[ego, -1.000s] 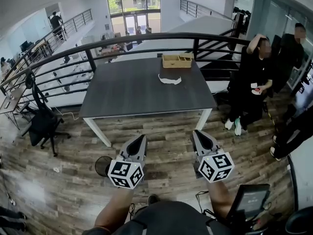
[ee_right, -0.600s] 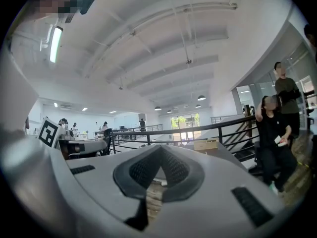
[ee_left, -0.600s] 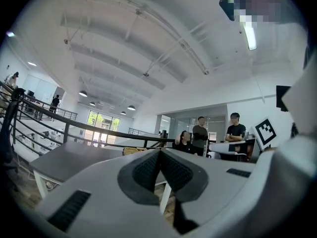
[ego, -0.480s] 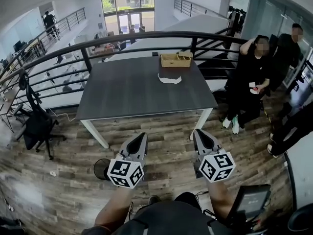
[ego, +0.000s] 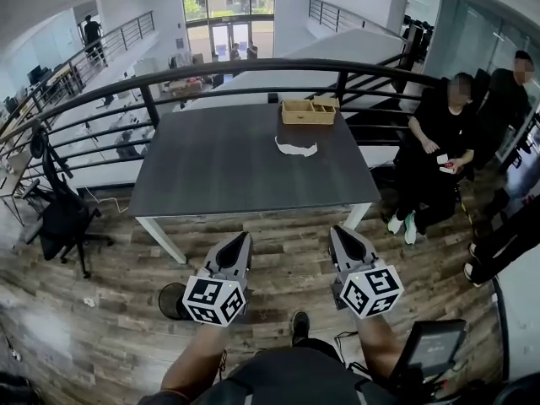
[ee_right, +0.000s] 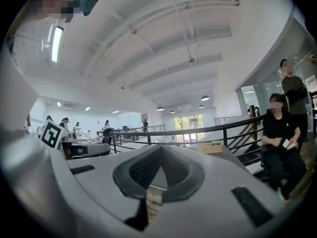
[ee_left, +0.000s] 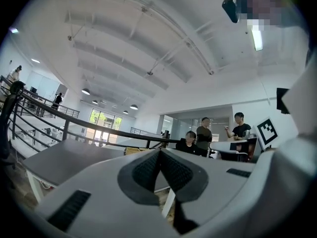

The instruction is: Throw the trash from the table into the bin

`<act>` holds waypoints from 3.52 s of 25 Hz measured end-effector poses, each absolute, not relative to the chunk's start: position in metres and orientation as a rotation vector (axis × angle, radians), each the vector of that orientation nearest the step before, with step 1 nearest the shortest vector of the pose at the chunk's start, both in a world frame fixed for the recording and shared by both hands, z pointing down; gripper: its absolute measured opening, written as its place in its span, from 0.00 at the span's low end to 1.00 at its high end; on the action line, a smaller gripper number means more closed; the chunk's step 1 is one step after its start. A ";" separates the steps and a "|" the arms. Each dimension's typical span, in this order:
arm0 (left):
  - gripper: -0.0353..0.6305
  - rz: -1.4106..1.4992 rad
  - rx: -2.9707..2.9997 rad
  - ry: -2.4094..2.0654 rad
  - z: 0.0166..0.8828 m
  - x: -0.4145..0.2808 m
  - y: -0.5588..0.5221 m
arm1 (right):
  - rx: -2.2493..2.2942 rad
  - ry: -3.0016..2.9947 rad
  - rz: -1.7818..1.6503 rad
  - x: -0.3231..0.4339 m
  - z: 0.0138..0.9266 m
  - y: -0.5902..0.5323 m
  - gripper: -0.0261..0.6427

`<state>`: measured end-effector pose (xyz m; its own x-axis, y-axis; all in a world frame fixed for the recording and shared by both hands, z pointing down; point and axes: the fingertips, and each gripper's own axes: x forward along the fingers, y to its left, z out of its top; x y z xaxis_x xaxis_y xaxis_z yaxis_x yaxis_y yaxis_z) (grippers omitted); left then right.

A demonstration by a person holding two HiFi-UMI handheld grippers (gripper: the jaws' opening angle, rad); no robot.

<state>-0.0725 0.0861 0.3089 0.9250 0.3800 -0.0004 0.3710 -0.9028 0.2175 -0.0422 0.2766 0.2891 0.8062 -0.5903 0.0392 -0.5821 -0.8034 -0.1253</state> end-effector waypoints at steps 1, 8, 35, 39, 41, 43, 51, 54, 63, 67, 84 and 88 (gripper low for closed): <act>0.07 0.058 2.873 0.566 0.307 -0.063 0.090 | -2.880 0.945 -0.116 -0.030 0.290 0.279 0.05; 0.07 0.022 2.890 0.529 0.292 0.000 0.105 | -2.866 1.011 -0.098 0.038 0.282 0.291 0.05; 0.07 0.093 2.934 0.416 0.303 0.147 0.112 | -2.794 1.145 -0.122 0.203 0.298 0.286 0.05; 0.07 0.068 2.934 0.447 0.297 0.168 0.086 | -2.804 1.145 -0.132 0.221 0.297 0.256 0.05; 0.07 0.062 2.932 0.463 0.296 0.181 0.074 | -2.815 1.132 -0.131 0.234 0.297 0.244 0.05; 0.07 0.064 2.924 0.483 0.297 0.193 0.063 | -2.820 1.107 -0.140 0.246 0.299 0.234 0.05; 0.07 0.054 2.900 0.567 0.301 0.231 0.021 | -2.866 1.032 -0.140 0.276 0.303 0.195 0.05; 0.07 0.060 2.890 0.596 0.304 0.240 0.011 | -2.878 0.995 -0.146 0.284 0.304 0.187 0.05; 0.07 0.070 2.859 0.625 0.308 0.275 -0.004 | -2.896 0.934 -0.192 0.323 0.311 0.180 0.05; 0.07 0.086 2.859 0.630 0.311 0.301 0.002 | -2.889 0.935 -0.216 0.353 0.317 0.182 0.05; 0.07 0.148 2.845 0.618 0.332 0.429 0.044 | -2.852 0.877 -0.332 0.483 0.347 0.230 0.12; 0.07 0.234 2.850 0.628 0.357 0.451 0.059 | -2.843 0.824 -0.420 0.508 0.374 0.251 0.16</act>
<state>0.4510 0.0590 0.3575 0.8965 0.4295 0.1087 0.3956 -0.8865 0.2402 0.5079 0.2509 0.3742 0.8098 -0.5422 0.2239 -0.4996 -0.8375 -0.2212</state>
